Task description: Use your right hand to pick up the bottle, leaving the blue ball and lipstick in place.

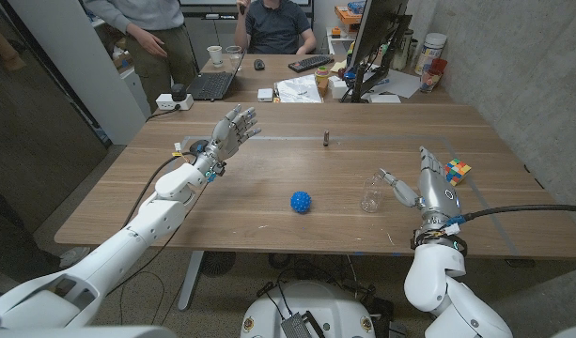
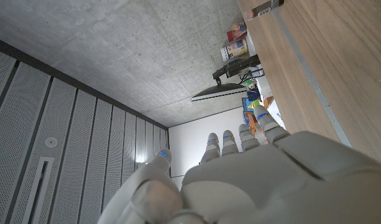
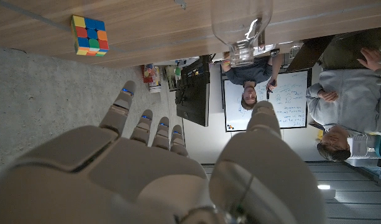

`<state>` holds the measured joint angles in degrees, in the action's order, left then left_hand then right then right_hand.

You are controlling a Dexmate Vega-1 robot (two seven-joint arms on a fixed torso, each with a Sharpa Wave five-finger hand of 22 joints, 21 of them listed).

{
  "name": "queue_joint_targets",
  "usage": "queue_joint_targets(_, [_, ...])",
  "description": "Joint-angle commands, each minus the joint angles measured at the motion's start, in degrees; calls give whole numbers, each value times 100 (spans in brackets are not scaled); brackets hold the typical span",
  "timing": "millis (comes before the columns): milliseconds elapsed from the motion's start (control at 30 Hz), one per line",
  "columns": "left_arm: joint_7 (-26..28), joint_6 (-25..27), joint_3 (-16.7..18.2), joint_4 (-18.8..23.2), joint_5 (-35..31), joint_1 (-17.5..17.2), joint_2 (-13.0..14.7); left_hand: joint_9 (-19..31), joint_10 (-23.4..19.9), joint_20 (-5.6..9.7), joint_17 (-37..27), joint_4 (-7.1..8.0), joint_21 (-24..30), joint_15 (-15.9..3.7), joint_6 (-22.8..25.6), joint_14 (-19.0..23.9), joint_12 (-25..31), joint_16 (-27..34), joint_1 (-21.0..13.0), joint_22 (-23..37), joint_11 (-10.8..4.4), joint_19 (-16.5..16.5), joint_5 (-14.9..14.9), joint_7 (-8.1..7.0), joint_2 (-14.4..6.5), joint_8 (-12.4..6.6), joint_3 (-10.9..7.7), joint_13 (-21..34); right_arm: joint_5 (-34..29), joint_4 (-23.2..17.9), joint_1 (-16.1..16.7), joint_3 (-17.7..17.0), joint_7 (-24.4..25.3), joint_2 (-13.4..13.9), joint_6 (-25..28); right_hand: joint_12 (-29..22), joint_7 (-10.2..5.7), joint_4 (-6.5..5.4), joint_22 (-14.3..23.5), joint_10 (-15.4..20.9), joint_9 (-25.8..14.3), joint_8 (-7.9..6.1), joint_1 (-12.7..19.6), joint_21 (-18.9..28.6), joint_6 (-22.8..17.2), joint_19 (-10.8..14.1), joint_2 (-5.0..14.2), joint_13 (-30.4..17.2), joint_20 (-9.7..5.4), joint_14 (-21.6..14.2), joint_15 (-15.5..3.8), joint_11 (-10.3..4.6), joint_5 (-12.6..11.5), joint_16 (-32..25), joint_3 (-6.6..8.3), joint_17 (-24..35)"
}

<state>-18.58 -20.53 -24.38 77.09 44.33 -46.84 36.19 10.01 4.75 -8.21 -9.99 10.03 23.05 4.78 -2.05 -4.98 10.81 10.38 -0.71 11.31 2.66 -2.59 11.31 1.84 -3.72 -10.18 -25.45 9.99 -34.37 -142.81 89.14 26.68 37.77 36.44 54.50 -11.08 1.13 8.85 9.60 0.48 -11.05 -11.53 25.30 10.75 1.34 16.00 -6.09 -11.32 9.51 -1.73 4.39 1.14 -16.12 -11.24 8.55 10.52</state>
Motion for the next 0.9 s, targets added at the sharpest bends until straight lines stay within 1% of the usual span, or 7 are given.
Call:
queue_joint_targets(33, [6, 97, -26, 109, -42, 32, 111, 7, 26, -22, -31, 20, 0, -10, -34, -7, 38, 34, 21, 19, -49, 26, 47, 15, -437, -21, 28, 27, 413, 218, -350, 345, 295, 181, 306, -20, 32, -7, 20, -31, -33, -17, 96, 3, -28, -6, 8, -22, -37, 49, 6, -4, -36, 8, -40, 18])
queue_joint_targets(267, [-15, 101, -40, 139, -60, 48, 140, 7, 25, -22, -32, 23, -1, -16, -35, -8, 38, 34, 26, 19, -49, 28, 48, 15, -434, -21, 35, 27, 617, 293, -475, 500, 463, 225, 453, -22, 33, -15, 20, -37, -34, -15, 135, 4, -25, -6, 14, -23, -43, 46, 1, -9, -56, 5, -48, 18])
queue_joint_targets(333, [2, 123, -45, 158, -59, 45, 147, 7, 25, -22, -32, 24, -2, -14, -36, -7, 38, 34, 27, 19, -47, 27, 49, 15, -434, -21, 37, 27, 779, 336, -443, 450, 521, 223, 315, -21, 24, -17, 20, -41, -34, -14, 145, 3, -23, -10, 14, -24, -59, 47, -3, -25, -61, 5, -52, 18])
queue_joint_targets(567, [3, 116, -53, 180, -72, 51, 159, 7, 27, -20, -33, 26, -2, -7, -34, -6, 37, 35, 31, 20, -47, 28, 50, 14, -432, -23, 43, 27, 1021, 423, -561, 557, 630, 285, 353, -23, 23, -25, 20, -44, -36, -13, 179, 3, -21, -13, 18, -24, -59, 50, -6, -32, -78, 5, -61, 18])
queue_joint_targets(633, [-50, 66, -47, 146, -42, 53, 135, 7, 26, -21, -33, 27, -3, -7, -36, -7, 37, 34, 33, 20, -48, 29, 50, 6, -431, -22, 45, 27, 1026, 460, -670, 662, 626, 299, 526, -24, 21, -26, 20, -45, -36, -10, 186, 2, -14, -18, 17, -25, -57, 52, -4, -29, -82, 6, -64, 17])
queue_joint_targets(700, [2, 99, -45, 192, -61, 43, 159, 7, 27, -20, -33, 28, -3, -9, -35, -7, 37, 34, 35, 21, -51, 29, 50, 7, -430, -23, 48, 27, 1197, 512, -632, 575, 674, 282, 374, -24, 7, -27, 20, -45, -36, -9, 196, -1, -12, -26, 17, -25, -59, 49, -12, -28, -86, 4, -67, 17])
queue_joint_targets(900, [-27, 57, -50, 201, -103, 53, 190, 8, 20, -18, -34, 31, -4, -12, -32, -3, 39, 36, 42, 22, -52, 31, 51, 8, -422, -24, 59, 27, 1304, 495, -788, 736, 677, 379, 665, -25, -7, -30, 19, -50, -37, -5, 229, 1, 0, -25, 14, -25, -28, 50, -31, -52, -102, 4, -77, 17])
